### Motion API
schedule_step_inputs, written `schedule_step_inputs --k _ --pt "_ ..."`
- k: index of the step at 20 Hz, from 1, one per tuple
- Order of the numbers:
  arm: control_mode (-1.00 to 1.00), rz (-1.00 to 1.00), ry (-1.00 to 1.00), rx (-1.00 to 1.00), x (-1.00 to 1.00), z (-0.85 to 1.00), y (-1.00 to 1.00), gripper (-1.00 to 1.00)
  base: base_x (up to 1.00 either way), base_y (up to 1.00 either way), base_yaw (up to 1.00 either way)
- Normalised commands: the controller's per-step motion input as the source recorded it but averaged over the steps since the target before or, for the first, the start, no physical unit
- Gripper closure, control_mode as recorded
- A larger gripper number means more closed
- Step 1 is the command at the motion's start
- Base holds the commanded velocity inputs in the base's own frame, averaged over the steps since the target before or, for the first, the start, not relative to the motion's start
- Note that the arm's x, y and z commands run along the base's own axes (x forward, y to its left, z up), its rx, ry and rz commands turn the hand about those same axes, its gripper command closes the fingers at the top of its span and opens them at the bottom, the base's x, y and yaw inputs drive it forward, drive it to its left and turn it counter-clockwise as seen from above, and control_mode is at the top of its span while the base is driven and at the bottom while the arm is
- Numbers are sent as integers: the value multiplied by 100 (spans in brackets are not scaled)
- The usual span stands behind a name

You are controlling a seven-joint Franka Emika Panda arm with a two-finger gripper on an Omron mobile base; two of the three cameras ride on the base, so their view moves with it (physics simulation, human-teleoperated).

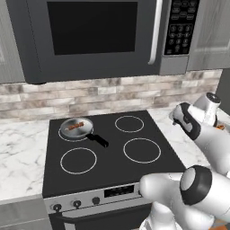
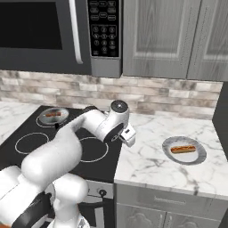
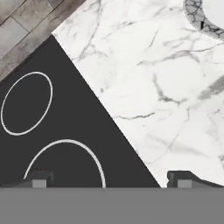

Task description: Place the cold items (orange and lemon wedge) from the fridge in one tupperware on the dining counter. Place the warm items (kebab skewer and hot dog) in the stove area in another tupperware.

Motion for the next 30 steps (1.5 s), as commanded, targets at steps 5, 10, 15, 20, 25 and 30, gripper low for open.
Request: schedule_step_inputs --k 5,10,15,20,25,30 --pt "-100 -20 20 7 6 -12 -94 -100 0 0 0" --pt "-100 -14 1 10 -3 -27 -91 -100 0 0 0" --pt "-100 -17 9 12 0 -2 -94 -100 0 0 0" --pt "-100 -13 5 8 2 -9 -73 -100 0 0 0" --pt "-100 -2 0 0 13 -25 -54 -100 0 0 0" --pt "-100 1 -2 -2 31 -46 -28 -100 0 0 0"
